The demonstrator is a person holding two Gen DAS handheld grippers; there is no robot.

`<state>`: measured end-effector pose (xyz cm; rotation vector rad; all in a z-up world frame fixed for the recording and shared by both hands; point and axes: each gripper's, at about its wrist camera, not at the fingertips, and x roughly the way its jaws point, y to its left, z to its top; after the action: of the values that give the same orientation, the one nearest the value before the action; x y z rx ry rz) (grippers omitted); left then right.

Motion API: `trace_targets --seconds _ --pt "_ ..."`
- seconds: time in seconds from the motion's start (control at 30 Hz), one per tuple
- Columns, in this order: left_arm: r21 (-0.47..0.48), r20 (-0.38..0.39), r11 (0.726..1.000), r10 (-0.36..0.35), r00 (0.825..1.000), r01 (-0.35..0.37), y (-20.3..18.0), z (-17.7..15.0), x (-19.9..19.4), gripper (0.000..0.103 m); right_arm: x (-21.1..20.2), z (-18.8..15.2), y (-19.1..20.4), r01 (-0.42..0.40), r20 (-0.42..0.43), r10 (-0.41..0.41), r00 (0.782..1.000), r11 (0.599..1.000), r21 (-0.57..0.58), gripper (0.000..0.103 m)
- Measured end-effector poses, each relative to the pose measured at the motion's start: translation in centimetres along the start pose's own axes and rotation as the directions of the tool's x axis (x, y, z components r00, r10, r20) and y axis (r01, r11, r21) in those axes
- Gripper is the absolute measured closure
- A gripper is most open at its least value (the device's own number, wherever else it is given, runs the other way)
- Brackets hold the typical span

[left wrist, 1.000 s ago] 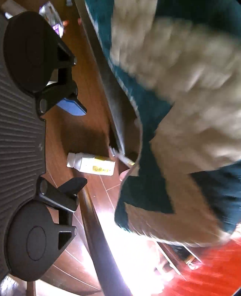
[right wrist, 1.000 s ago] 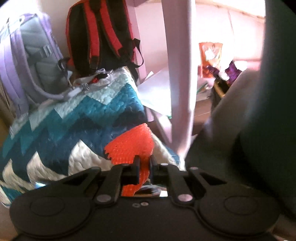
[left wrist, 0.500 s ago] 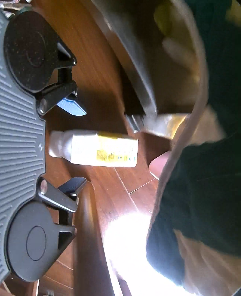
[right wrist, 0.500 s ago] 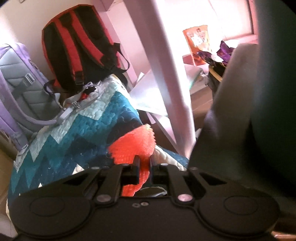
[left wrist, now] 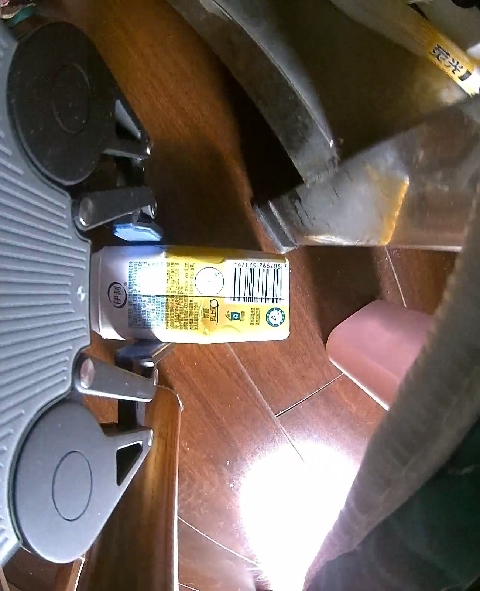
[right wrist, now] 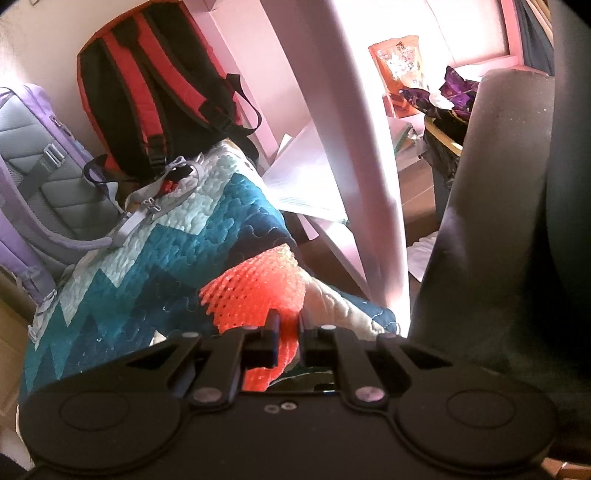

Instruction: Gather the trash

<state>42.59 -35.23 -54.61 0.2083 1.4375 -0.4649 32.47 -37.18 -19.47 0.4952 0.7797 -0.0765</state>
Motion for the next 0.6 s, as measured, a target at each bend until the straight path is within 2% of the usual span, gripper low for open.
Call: trace_targets --seconds 0.1,0.3,0.5,0.6 --pt "-0.024 0.005 1.0 -0.001 1.0 0.001 0.5 -0.6 -0.9 0.053 0.0 0.0 0.1 0.014 -0.006 -0.013 1.0 1.0 0.002 0.094" --pt "-0.076 0.015 0.997 -0.019 1.0 0.02 1.9 -3.8 -5.5 0.053 -0.9 -0.2 1.2 0.018 0.008 -0.018 1.0 0.999 -0.033 0.094" --pt "-0.129 0.048 0.992 0.001 0.999 0.006 4.2 -6.8 -13.8 0.053 -1.9 -0.2 1.4 -0.032 -0.02 0.032 0.999 0.999 -0.007 0.095" --pt "-0.155 0.086 0.988 0.025 0.996 -0.012 5.6 -8.5 -18.9 0.053 -2.9 -0.2 1.7 -0.042 0.004 0.042 0.999 0.999 -0.014 0.095"
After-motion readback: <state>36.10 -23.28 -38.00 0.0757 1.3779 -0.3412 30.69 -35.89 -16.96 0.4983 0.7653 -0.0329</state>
